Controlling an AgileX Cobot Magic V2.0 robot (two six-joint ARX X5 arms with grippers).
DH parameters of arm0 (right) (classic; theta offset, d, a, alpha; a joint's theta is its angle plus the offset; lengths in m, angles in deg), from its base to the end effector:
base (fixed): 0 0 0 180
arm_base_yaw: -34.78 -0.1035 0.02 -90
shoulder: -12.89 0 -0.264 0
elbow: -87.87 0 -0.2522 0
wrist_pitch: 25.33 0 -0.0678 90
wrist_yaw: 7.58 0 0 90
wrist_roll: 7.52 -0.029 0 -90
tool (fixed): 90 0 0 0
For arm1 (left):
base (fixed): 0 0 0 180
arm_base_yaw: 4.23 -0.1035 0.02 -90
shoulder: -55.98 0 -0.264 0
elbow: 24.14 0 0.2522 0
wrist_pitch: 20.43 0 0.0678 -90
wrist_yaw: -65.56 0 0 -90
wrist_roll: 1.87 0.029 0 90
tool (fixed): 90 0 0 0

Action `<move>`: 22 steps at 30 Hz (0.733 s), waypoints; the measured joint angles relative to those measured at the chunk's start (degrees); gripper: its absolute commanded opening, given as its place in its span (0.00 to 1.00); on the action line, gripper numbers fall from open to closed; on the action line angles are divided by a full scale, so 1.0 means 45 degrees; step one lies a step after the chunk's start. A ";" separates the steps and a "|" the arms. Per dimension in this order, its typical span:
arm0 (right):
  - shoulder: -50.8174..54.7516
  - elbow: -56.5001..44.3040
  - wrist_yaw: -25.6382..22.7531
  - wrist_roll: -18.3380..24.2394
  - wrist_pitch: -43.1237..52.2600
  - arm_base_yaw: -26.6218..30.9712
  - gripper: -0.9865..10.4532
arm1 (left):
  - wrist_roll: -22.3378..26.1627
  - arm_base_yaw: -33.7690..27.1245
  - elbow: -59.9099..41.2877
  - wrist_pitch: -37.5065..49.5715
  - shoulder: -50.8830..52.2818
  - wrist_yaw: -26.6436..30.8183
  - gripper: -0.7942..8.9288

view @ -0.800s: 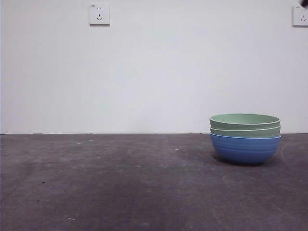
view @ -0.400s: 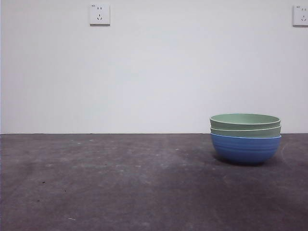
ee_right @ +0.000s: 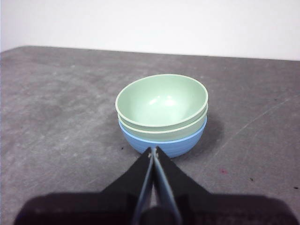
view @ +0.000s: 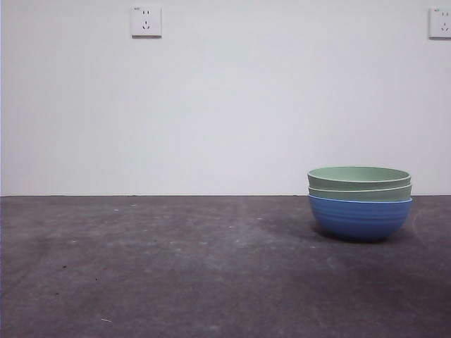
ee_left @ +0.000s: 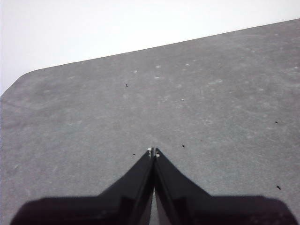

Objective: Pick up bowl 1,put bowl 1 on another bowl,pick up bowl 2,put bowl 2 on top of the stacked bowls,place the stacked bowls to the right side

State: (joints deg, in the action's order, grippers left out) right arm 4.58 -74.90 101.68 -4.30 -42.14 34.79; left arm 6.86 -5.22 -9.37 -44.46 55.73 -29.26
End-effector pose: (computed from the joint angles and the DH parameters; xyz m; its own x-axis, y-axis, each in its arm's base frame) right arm 0.1022 0.0095 0.1677 0.9352 0.3297 -0.1296 -0.3338 0.9426 -0.0104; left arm 0.0955 -0.0008 0.1519 0.9841 -0.0670 -0.1646 0.0900 0.9866 0.1360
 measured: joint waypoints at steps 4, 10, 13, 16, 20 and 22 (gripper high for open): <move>0.0573 -0.0214 0.0000 -0.0102 -0.0787 0.0000 0.09 | 0.0000 0.0000 0.0000 0.0000 0.0000 0.0000 0.08; 0.1413 -0.0457 -0.0034 -0.0253 -0.1467 -0.0010 0.09 | 0.0000 0.0000 0.0000 0.0000 0.0000 0.0000 0.08; 0.1783 -0.0461 -0.0034 -0.0437 -0.1428 -0.0024 0.09 | -0.0005 0.0000 0.0000 0.0000 0.0000 0.0005 0.08; 0.1797 -0.0461 -0.0044 -0.0539 -0.1428 -0.0068 0.09 | -0.0005 0.0000 0.0000 0.0000 0.0000 0.0005 0.08; 0.1797 -0.0461 -0.0034 -0.0748 -0.1428 -0.0073 0.09 | -0.0005 0.0000 0.0000 0.0000 0.0000 0.0005 0.08; 0.1797 -0.0461 -0.0039 -0.0816 -0.1428 -0.0073 0.09 | -0.0005 0.0000 0.0000 0.0005 0.0000 0.0005 0.08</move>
State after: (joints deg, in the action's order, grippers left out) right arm 12.66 -76.98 101.51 -7.97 -48.57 34.47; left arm 6.84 -5.22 -9.37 -44.44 55.73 -29.24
